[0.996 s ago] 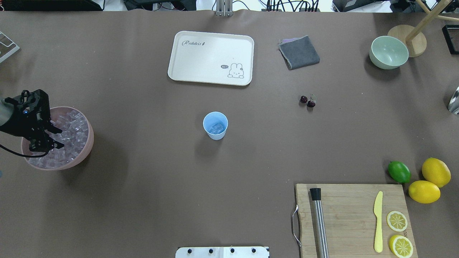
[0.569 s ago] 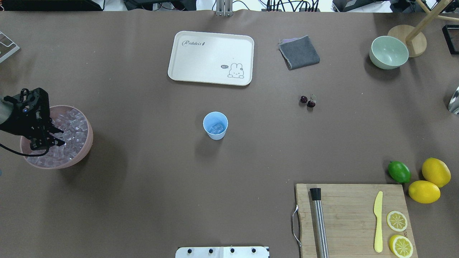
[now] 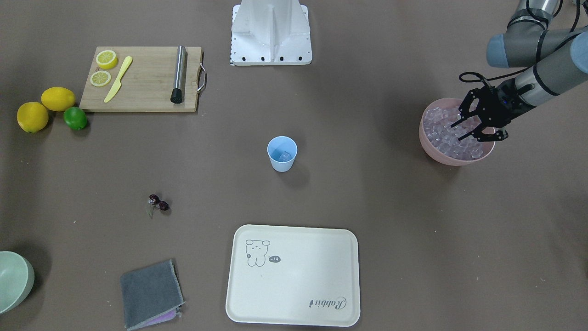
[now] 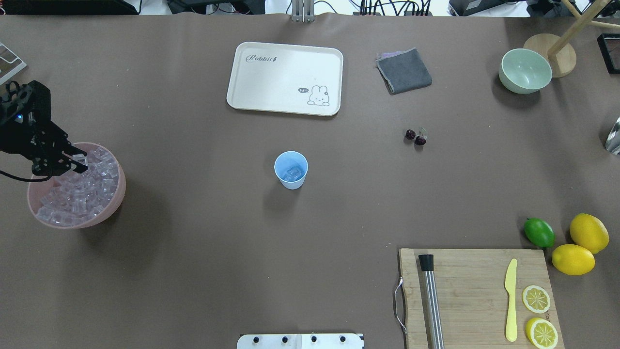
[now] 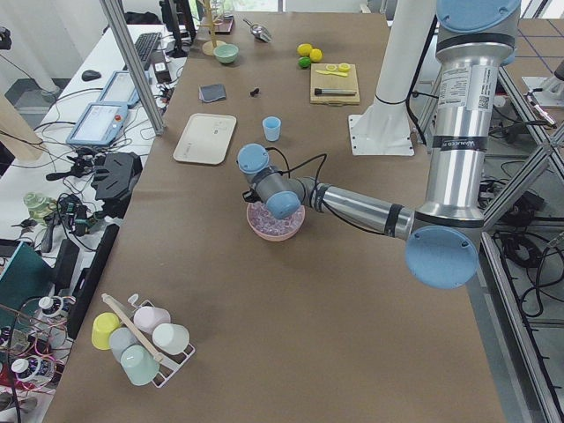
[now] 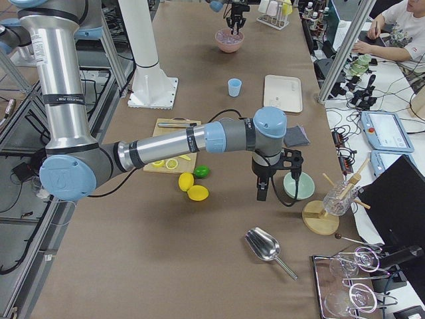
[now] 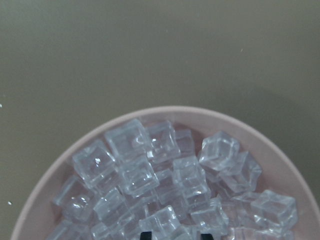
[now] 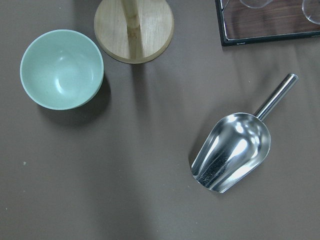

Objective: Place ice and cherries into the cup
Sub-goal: 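Carry the ice cube with the left gripper over the cup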

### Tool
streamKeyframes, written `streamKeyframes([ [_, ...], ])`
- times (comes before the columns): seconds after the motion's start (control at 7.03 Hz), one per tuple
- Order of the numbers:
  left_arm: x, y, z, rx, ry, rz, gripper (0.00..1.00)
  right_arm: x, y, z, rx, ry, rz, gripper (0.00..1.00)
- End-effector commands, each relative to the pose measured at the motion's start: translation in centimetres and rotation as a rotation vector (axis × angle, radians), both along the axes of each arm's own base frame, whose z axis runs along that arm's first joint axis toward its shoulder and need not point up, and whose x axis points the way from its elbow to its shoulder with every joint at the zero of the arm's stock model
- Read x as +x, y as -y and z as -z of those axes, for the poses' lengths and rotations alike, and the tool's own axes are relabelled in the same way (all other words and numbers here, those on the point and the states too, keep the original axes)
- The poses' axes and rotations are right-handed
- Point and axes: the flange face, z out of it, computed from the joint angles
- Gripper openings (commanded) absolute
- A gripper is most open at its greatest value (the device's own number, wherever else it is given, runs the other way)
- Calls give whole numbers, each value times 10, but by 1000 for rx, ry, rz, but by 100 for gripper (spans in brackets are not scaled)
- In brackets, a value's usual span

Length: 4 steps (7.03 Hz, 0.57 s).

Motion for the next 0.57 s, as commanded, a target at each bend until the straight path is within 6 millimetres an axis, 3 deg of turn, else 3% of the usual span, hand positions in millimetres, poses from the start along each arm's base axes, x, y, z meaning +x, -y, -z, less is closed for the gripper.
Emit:
streamKeyframes([
  [0.0, 23, 45, 92, -4, -85, 52, 0, 0, 0, 0, 1, -2, 1, 100],
  [0.14, 38, 63, 138, -44, -123, 87, 0, -1, -1, 2, 3, 7, 1, 100],
  [0.28, 65, 69, 173, -31, -141, 93, 0, -1, -2, 2, 3, 7, 1, 100],
  [0.43, 92, 65, 195, -5, -143, 116, 0, -1, -2, -1, -6, 7, 1, 100],
])
